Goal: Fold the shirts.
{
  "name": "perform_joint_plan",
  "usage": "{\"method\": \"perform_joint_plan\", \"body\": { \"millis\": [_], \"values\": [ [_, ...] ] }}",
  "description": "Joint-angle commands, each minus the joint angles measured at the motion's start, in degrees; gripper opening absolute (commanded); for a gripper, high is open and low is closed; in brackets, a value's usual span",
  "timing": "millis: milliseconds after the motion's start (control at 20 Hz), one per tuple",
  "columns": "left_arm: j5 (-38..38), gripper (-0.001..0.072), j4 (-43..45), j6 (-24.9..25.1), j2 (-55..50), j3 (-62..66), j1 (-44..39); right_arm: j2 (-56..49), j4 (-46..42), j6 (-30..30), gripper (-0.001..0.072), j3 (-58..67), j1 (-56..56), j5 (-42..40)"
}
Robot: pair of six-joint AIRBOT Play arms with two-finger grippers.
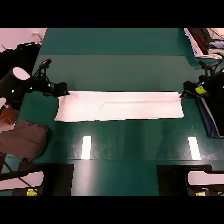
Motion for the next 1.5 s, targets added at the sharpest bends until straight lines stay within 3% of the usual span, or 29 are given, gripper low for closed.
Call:
{"method": "perform_joint_plan", "body": {
  "millis": [0, 50, 200, 250, 350, 400, 500, 900, 950, 1100, 1150, 1300, 1450],
  "values": [
    [3.23, 0.0367, -0.33, 0.2, -3.58, 4.61, 0.04, -5.7, 4.35, -0.28, 0.0243, 4.63, -0.35, -0.39],
    [2.97, 0.0517, -0.33, -0.9, -3.54, 5.29, 0.04, -6.27, 6.51, -1.53, 0.0383, 5.33, -1.11, -0.31],
    [-4.81, 0.0518, -0.31, -1.49, -3.54, 9.05, 0.02, -5.07, 9.62, -6.34, 0.039, 4.76, -4.31, 1.66],
    [-7.21, 0.0427, -1.01, -1.4, -3.54, 9.84, -0.2, -4.0, 9.73, -7.8, 0.039, 3.26, -5.81, 1.9],
    [-9.22, 0.0074, -2.51, -0.04, -3.37, 9.94, -1.01, -1.84, 9.79, -10.01, 0.039, -1.16, -9.55, 2.05],
    [-9.09, 0.0025, -2.82, 0.57, -3.37, 9.94, -1.88, -1.2, 9.81, -11.1, 0.0396, -3.61, -11.47, 2.21],
    [-7.82, 0.0025, -2.93, 0.07, -3.39, 9.94, -4.44, -1.64, 9.92, -11.67, 0.0558, -7.48, -14.86, 2.32],
    [2.78, 0.0024, -3.06, -5.7, -5.09, 9.92, -18.01, -9.09, 23.41, -19.12, 0.0549, -12.83, -13.4, 0.72],
    [4.15, 0.0024, -3.08, -6.64, -6.01, 9.92, -19.41, -9.14, 23.26, -19.5, 0.0477, -12.76, -12.07, 0.24],
    [7.65, 0.0024, -3.32, -7.58, -9.07, 10.12, -23.87, -9.05, 23.3, -22.01, 0.009, -10.64, -9.03, -0.2],
    [8.35, 0.0024, -3.39, -7.69, -10.45, 10.73, -25.44, -9.05, 23.3, -22.08, 0.0016, -8.98, -8.52, 0.72],
    [8.35, 0.0024, -3.52, -8.94, -14.99, 14.27, -29.49, -7.5, 25.75, -21.11, 0.0016, -2.43, -7.32, 6.45],
    [8.37, 0.0024, -4.44, -8.98, -19.5, 17.73, -32.48, -1.92, 28.72, -17.16, 0.0016, 3.5, -4.31, 7.08]
  ]
}}
